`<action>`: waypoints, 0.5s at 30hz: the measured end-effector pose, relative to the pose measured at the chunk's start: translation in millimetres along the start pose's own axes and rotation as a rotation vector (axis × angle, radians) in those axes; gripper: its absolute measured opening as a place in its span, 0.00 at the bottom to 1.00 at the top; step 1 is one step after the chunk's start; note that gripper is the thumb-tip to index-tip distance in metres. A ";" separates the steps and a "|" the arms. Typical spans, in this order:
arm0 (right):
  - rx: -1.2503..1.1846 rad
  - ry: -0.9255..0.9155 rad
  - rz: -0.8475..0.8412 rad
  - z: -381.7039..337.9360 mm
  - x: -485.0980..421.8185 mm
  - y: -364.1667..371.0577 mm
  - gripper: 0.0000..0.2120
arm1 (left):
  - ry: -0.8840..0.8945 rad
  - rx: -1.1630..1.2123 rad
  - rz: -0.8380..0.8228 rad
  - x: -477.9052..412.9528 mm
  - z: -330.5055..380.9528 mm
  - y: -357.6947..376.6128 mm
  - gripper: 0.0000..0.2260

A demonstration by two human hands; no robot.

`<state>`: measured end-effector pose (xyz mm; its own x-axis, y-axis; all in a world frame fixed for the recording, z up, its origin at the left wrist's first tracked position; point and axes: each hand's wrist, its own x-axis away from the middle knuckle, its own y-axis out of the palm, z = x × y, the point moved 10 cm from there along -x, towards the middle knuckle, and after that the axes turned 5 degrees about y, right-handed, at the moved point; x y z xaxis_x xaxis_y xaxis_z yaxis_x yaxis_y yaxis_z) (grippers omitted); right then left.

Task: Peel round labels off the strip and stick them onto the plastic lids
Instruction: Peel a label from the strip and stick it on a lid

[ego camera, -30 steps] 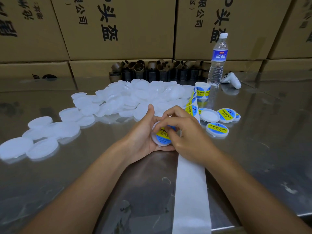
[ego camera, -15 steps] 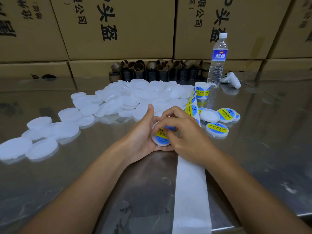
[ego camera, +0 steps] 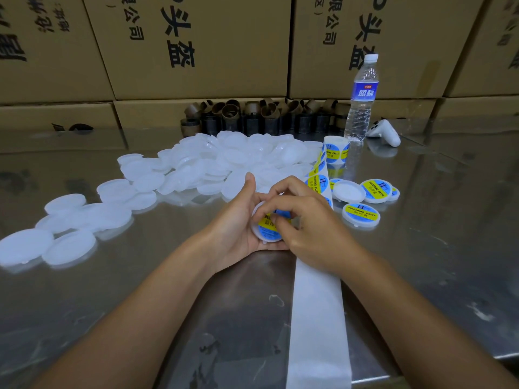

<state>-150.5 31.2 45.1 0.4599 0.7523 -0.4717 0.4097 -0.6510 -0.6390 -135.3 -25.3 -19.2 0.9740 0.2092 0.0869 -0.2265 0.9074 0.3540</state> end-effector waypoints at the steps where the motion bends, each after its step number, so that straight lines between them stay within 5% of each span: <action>1: 0.001 0.000 0.002 0.1 0.0 -0.2 0.18 | 0.000 -0.002 -0.001 0.1 0.1 0.3 0.36; 15: 0.006 0.005 0.014 1.4 -0.6 -2.1 0.19 | 0.032 0.021 0.018 -0.8 1.0 -3.7 0.30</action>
<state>-152.8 32.3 45.9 0.4697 0.7428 -0.4771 0.3985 -0.6607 -0.6362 -135.2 -29.2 -19.6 0.9693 0.2375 0.0641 -0.2440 0.8954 0.3726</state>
